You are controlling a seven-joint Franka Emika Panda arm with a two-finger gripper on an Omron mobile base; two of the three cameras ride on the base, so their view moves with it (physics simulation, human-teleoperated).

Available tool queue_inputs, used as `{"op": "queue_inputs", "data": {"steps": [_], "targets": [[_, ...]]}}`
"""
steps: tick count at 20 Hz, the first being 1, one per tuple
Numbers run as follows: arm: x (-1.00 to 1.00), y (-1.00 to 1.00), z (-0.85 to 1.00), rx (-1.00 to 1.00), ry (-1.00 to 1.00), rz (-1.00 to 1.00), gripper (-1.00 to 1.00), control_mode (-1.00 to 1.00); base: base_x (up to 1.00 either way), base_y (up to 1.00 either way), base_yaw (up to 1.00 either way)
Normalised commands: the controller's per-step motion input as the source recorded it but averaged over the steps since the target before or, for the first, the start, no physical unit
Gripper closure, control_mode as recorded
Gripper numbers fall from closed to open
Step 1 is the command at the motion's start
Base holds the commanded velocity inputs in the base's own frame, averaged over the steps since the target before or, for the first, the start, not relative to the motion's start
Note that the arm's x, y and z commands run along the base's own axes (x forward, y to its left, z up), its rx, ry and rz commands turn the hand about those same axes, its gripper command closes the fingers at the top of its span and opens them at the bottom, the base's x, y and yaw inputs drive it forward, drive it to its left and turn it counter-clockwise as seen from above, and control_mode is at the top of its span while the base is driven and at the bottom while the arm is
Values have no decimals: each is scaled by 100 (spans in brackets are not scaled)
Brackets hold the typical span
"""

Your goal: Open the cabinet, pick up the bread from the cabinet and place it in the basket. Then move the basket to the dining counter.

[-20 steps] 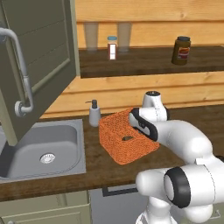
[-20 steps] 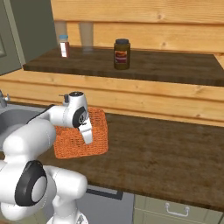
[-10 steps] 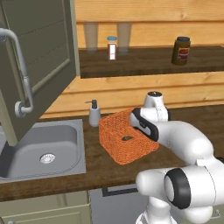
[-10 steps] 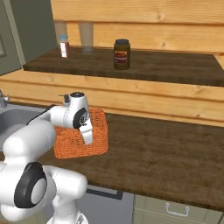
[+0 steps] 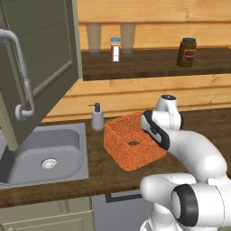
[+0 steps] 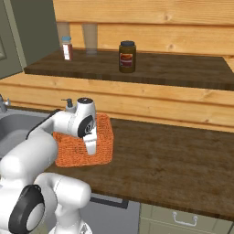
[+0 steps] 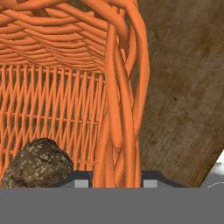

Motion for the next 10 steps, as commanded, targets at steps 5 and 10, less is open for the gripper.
{"op": "queue_inputs", "data": {"steps": [5, 10], "targets": [[-35, -7, 70, 3, -1, -9, 100, -100, 0, 0, 0], [-10, -17, 48, 7, 0, -9, 100, -100, 0, 0, 0]]}}
